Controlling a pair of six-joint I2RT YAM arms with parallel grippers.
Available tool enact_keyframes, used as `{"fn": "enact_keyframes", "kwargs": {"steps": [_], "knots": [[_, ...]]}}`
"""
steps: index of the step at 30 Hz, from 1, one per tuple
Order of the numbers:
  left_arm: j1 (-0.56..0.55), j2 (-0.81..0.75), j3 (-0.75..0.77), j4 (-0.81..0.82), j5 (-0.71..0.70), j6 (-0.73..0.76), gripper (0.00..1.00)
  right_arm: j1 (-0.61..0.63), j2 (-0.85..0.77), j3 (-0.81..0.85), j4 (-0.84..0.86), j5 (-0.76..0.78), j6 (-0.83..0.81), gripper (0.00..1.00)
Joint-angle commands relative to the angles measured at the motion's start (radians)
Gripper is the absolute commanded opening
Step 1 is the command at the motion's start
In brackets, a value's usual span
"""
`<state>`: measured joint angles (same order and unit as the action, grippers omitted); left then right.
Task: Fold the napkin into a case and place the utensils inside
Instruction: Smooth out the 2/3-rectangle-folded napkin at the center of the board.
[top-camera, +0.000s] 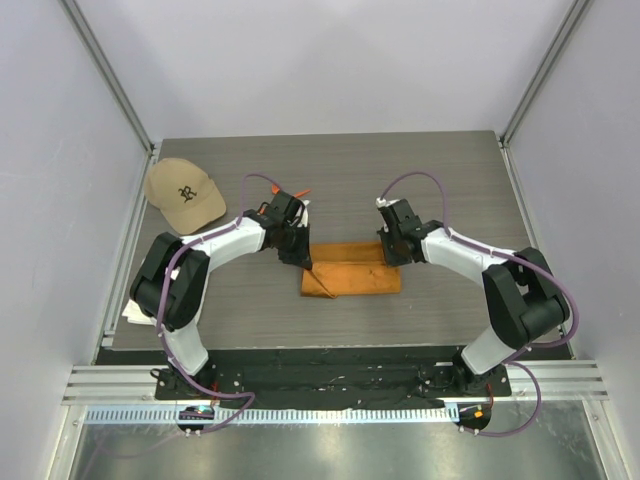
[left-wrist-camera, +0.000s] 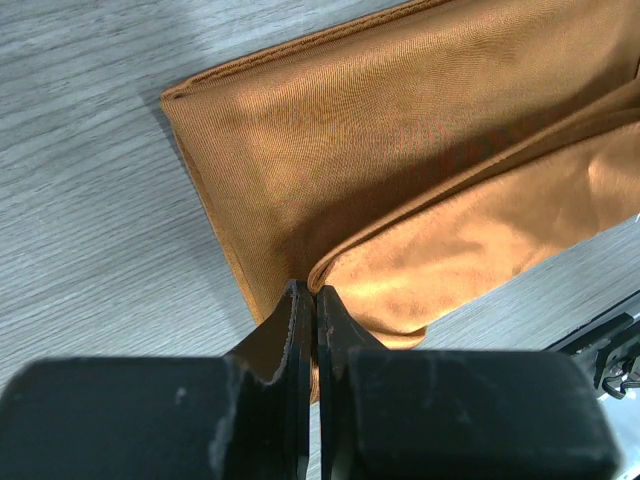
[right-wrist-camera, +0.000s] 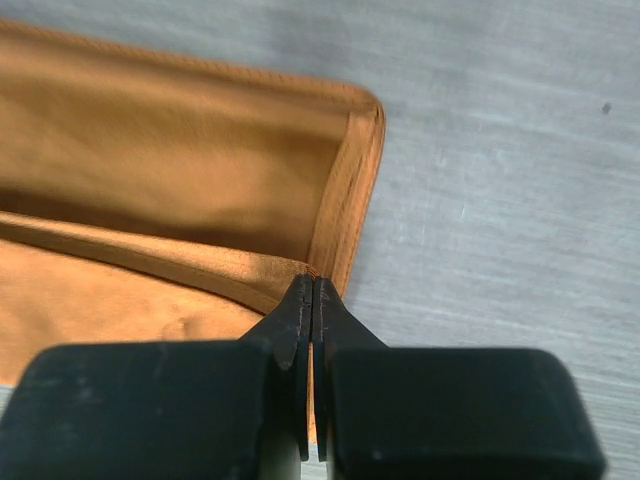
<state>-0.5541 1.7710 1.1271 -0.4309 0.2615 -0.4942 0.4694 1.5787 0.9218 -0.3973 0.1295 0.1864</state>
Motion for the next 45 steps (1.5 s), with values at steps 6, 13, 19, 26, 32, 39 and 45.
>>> {"fn": "enact_keyframes", "kwargs": {"steps": [6, 13, 19, 26, 32, 39, 45], "knots": [[0.003, -0.024, 0.003, 0.018, -0.011, 0.006, 0.00, -0.011, 0.004, -0.054, 0.051, 0.001, 0.007, 0.01], [0.013, 0.004, 0.028, 0.000, -0.024, 0.023, 0.00, -0.015, 0.017, -0.017, 0.048, 0.027, -0.021, 0.01], [0.011, 0.039, 0.045, 0.003, -0.016, 0.019, 0.00, -0.015, 0.004, 0.048, -0.034, 0.104, -0.067, 0.26], [0.013, 0.039, 0.057, -0.006, -0.054, 0.005, 0.04, 0.020, -0.095, 0.057, -0.055, 0.000, -0.024, 0.39], [0.013, 0.045, 0.056, 0.011, -0.061, -0.020, 0.08, 0.021, -0.112, -0.038, 0.093, -0.189, 0.070, 0.31], [0.013, 0.028, 0.036, 0.015, -0.082, -0.024, 0.04, 0.002, -0.056, -0.084, 0.135, -0.166, 0.059, 0.10], [0.013, 0.033, 0.011, 0.041, -0.081, -0.035, 0.01, -0.032, -0.011, -0.087, 0.181, -0.168, 0.051, 0.08]]}}
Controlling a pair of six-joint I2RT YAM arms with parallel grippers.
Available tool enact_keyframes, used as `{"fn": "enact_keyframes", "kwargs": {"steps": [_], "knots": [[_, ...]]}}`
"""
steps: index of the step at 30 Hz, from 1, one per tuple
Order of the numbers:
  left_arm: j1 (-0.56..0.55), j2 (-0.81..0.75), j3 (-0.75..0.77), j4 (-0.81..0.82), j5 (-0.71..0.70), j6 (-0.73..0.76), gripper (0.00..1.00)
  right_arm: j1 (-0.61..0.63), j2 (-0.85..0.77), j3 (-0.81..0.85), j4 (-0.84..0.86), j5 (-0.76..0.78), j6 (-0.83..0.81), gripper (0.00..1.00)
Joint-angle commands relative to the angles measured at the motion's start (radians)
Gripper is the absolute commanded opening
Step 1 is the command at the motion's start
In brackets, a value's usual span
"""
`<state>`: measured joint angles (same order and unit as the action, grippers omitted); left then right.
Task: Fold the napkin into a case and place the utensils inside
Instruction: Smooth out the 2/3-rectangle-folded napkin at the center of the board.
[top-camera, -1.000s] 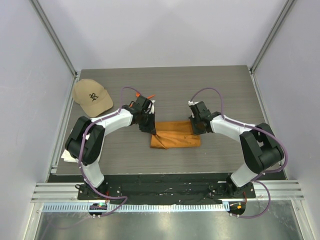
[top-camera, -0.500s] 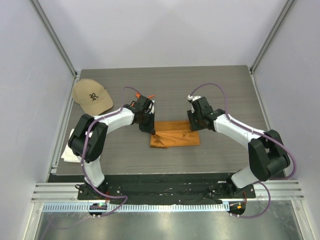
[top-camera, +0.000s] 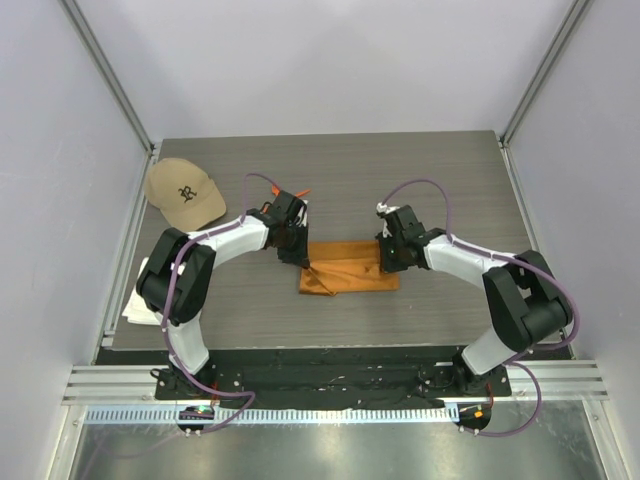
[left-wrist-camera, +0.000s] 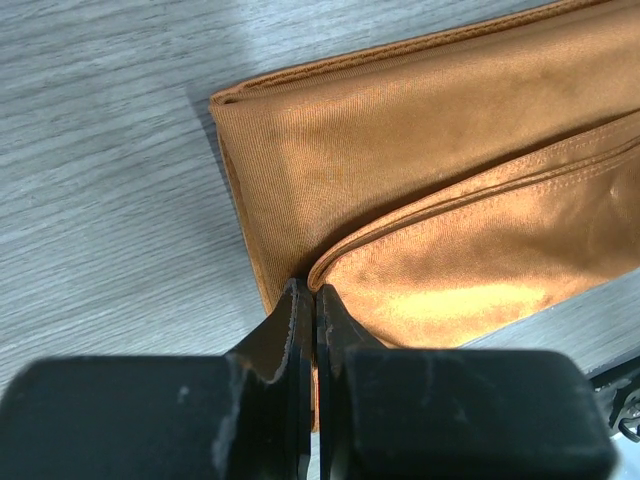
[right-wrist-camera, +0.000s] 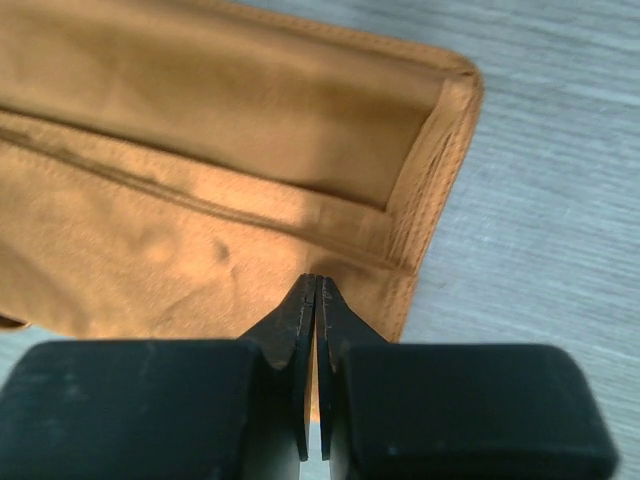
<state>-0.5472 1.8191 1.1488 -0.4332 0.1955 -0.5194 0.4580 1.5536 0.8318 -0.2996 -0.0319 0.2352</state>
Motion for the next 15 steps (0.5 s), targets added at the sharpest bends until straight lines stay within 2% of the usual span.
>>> {"fn": "enact_keyframes", "kwargs": {"steps": [1, 6, 15], "knots": [[0.004, -0.012, -0.011, 0.044, -0.014, -0.008, 0.00, -0.024, 0.023, 0.012, 0.083, -0.003, 0.007, 0.08], [0.006, -0.020, -0.024, 0.044, -0.016, -0.008, 0.00, -0.050, 0.094, 0.079, 0.028, 0.116, 0.035, 0.12], [0.006, -0.027, -0.029, 0.044, -0.039, 0.001, 0.00, -0.078, 0.091, 0.072, 0.014, 0.115, 0.061, 0.15]]}}
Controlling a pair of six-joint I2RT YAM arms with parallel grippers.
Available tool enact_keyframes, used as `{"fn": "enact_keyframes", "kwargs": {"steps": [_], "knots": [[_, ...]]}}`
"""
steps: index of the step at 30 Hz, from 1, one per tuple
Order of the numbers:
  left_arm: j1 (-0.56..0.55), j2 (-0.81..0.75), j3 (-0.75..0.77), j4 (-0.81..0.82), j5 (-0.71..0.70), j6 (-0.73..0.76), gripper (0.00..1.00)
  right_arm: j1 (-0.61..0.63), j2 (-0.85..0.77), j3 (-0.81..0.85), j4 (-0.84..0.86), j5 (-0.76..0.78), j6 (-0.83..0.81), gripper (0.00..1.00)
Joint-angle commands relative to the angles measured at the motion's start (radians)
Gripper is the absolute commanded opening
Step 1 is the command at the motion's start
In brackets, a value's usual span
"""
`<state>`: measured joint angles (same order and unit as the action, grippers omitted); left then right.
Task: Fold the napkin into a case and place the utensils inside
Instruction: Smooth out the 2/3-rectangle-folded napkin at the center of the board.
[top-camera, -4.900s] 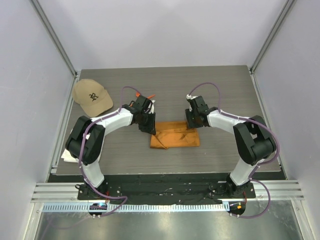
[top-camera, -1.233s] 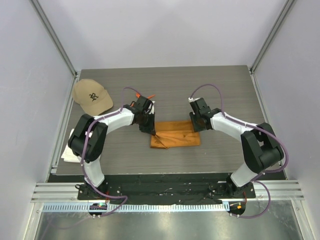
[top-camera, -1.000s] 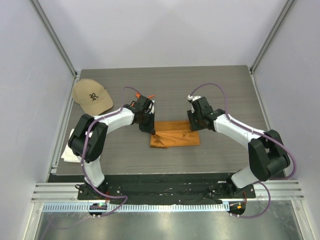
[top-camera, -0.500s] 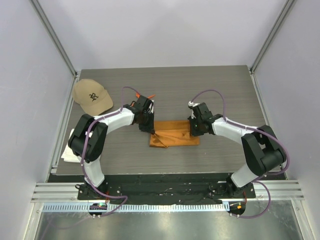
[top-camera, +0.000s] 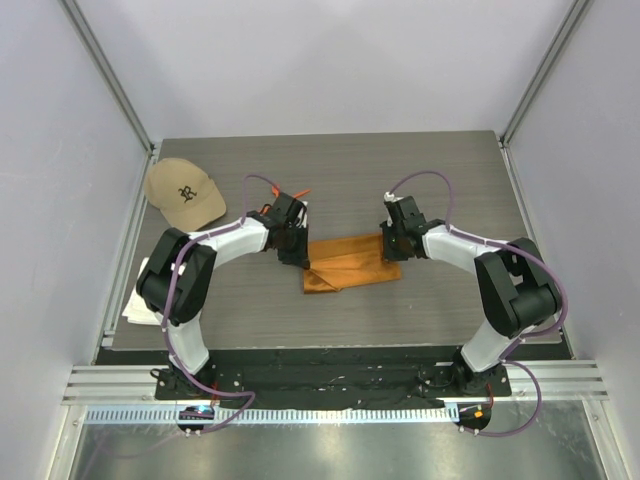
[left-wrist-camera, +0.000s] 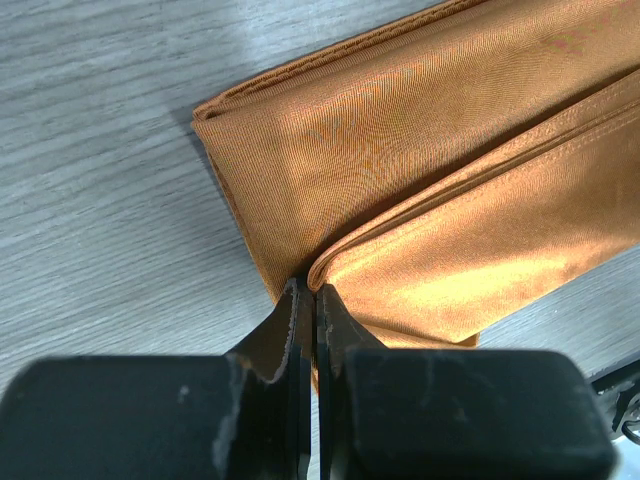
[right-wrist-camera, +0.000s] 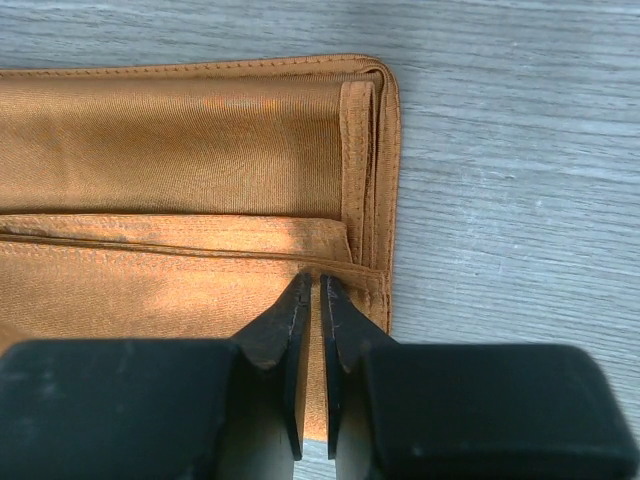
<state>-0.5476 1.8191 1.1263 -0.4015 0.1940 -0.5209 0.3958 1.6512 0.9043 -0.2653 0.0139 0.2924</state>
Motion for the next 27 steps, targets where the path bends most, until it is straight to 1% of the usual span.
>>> {"fn": "enact_keyframes", "kwargs": {"steps": [1, 2, 3, 4, 5, 6, 8, 11, 13, 15, 16, 17, 20, 21, 22, 23, 24, 27], "knots": [[0.008, -0.029, -0.003, 0.010, -0.039, 0.004, 0.00, -0.014, -0.027, 0.002, -0.022, 0.061, -0.002, 0.15], [0.006, -0.033, 0.003, 0.006, -0.042, 0.004, 0.03, -0.012, -0.042, 0.004, -0.020, 0.048, -0.010, 0.15], [0.006, -0.038, 0.007, 0.004, -0.042, 0.005, 0.08, -0.011, -0.057, 0.010, -0.022, 0.044, -0.025, 0.15], [0.008, -0.047, 0.007, 0.004, -0.044, 0.007, 0.14, -0.009, -0.071, 0.015, -0.023, 0.038, -0.033, 0.17], [0.006, -0.058, 0.013, 0.006, -0.044, 0.007, 0.26, -0.009, -0.092, 0.022, -0.028, 0.034, -0.041, 0.18], [0.006, -0.084, 0.018, 0.001, -0.045, 0.006, 0.33, -0.009, -0.099, 0.033, -0.050, 0.031, -0.048, 0.18], [0.006, -0.112, 0.033, -0.005, -0.048, 0.004, 0.44, -0.003, -0.113, 0.062, -0.071, 0.011, -0.061, 0.21], [0.006, -0.168, 0.056, -0.037, -0.076, 0.013, 0.50, 0.014, -0.134, 0.088, -0.066, 0.000, -0.061, 0.26], [0.006, -0.211, 0.059, -0.074, -0.079, 0.019, 0.51, 0.021, -0.139, 0.100, -0.058, -0.057, -0.047, 0.29], [0.008, -0.242, 0.029, -0.076, -0.050, 0.010, 0.46, 0.038, -0.142, 0.102, -0.037, -0.095, -0.027, 0.30], [0.008, -0.268, 0.012, -0.065, -0.035, -0.002, 0.42, 0.046, -0.143, 0.100, -0.022, -0.150, 0.003, 0.30], [0.008, -0.277, -0.031, -0.044, 0.040, -0.025, 0.25, 0.058, -0.142, 0.096, -0.006, -0.173, 0.019, 0.31], [0.008, -0.297, -0.107, 0.061, 0.145, -0.068, 0.04, 0.106, -0.130, 0.087, 0.066, -0.245, 0.079, 0.30], [0.008, -0.299, -0.127, 0.096, 0.198, -0.100, 0.02, 0.127, -0.125, 0.079, 0.080, -0.256, 0.094, 0.29], [0.008, -0.299, -0.146, 0.134, 0.215, -0.119, 0.00, 0.136, -0.120, 0.073, 0.095, -0.268, 0.106, 0.28], [0.008, -0.293, -0.175, 0.195, 0.229, -0.132, 0.00, 0.147, -0.119, 0.065, 0.138, -0.307, 0.140, 0.26], [0.008, -0.285, -0.184, 0.219, 0.251, -0.151, 0.00, 0.165, -0.114, 0.050, 0.159, -0.325, 0.155, 0.23], [0.017, -0.253, -0.218, 0.289, 0.269, -0.166, 0.00, 0.192, -0.094, 0.024, 0.247, -0.416, 0.232, 0.20]]}}
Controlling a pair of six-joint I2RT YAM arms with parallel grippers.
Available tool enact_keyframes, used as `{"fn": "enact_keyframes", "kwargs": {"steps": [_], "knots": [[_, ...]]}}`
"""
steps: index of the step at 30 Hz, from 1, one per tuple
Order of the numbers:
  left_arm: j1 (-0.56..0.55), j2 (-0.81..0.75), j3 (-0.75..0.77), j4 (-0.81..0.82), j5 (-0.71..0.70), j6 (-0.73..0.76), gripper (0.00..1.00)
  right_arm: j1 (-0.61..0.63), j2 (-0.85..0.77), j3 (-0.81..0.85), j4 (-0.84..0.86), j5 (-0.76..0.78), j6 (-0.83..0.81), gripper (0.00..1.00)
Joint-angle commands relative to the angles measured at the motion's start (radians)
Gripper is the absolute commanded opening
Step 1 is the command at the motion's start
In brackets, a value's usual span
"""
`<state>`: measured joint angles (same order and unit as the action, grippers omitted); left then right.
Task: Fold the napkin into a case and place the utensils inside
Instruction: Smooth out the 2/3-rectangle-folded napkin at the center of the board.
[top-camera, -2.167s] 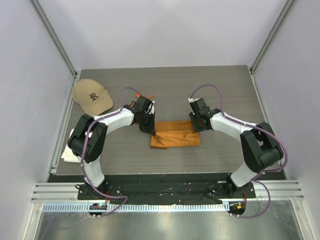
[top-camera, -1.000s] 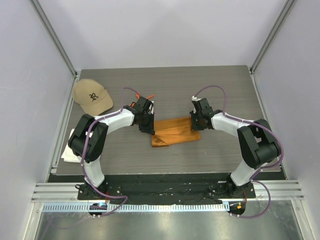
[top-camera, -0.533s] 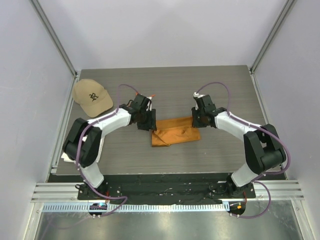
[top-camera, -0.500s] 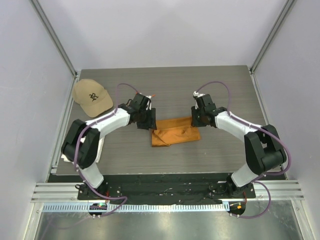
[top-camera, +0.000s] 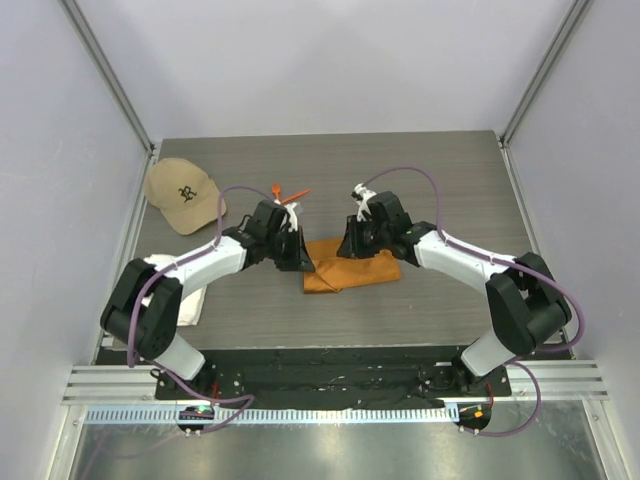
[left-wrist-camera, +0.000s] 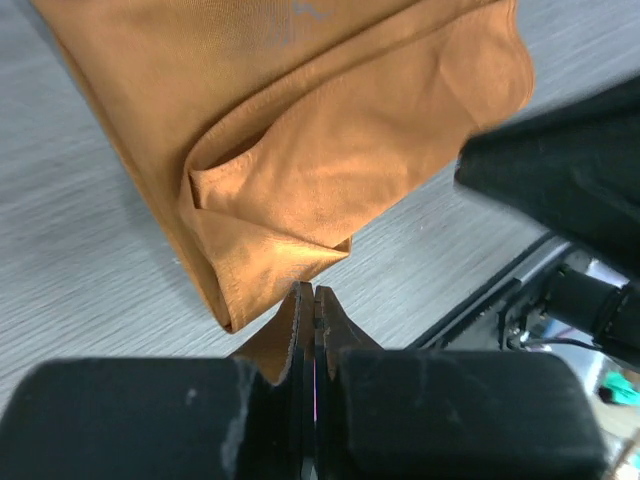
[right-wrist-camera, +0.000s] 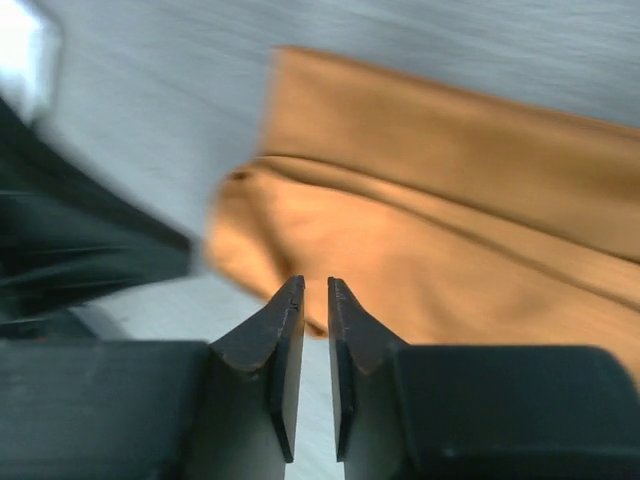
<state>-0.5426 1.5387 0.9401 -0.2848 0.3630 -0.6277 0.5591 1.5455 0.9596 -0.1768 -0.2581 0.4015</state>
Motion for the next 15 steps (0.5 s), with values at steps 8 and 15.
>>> {"fn": "enact_keyframes", "kwargs": {"steps": [8, 15], "knots": [[0.064, 0.109, -0.080, 0.269, 0.108, -0.058, 0.00, 0.097, 0.120, -0.081, 0.341, -0.237, 0.206, 0.03], [0.090, 0.156, -0.081, 0.280, 0.074, -0.027, 0.00, 0.117, 0.201, -0.075, 0.387, -0.277, 0.214, 0.01]]}}
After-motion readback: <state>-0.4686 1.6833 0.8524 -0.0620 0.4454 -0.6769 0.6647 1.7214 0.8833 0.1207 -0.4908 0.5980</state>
